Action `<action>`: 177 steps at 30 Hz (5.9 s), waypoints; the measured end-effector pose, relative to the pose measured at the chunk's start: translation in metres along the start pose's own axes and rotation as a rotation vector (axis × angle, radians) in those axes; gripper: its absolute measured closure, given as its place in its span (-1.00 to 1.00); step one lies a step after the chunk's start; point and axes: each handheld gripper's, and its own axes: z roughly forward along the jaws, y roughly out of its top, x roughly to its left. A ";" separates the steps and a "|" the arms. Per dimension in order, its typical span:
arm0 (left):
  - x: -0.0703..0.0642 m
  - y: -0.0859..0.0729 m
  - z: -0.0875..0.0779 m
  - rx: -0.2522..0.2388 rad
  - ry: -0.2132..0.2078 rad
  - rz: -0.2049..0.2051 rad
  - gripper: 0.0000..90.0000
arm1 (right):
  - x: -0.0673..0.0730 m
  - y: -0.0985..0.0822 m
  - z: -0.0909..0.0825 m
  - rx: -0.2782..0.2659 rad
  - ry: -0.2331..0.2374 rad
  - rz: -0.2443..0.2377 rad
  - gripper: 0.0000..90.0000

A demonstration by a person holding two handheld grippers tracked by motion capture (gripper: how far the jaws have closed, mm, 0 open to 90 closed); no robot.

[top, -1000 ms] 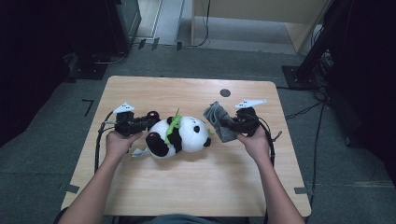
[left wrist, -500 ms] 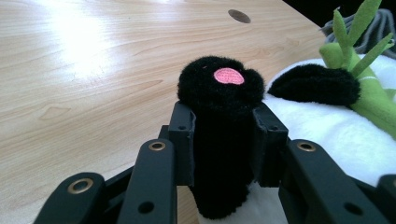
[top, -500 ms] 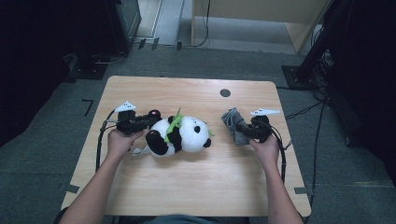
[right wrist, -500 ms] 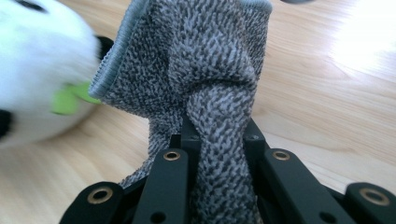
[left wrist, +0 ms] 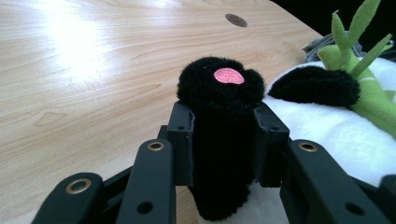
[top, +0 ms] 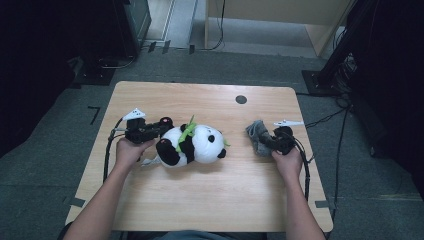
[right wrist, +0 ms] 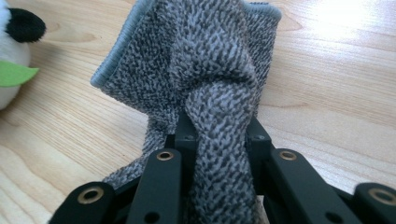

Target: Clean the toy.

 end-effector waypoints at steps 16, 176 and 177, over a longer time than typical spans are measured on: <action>0.003 0.005 0.006 0.012 -0.007 0.012 0.42 | 0.013 0.008 -0.027 -0.137 0.005 -0.035 -0.14; -0.035 0.024 -0.038 -0.023 -0.150 0.126 0.26 | 0.120 0.041 -0.011 -0.326 0.444 -0.342 -0.48; -0.035 0.025 -0.038 -0.016 -0.156 0.121 0.26 | 0.120 0.039 -0.010 -0.338 0.429 -0.361 -0.51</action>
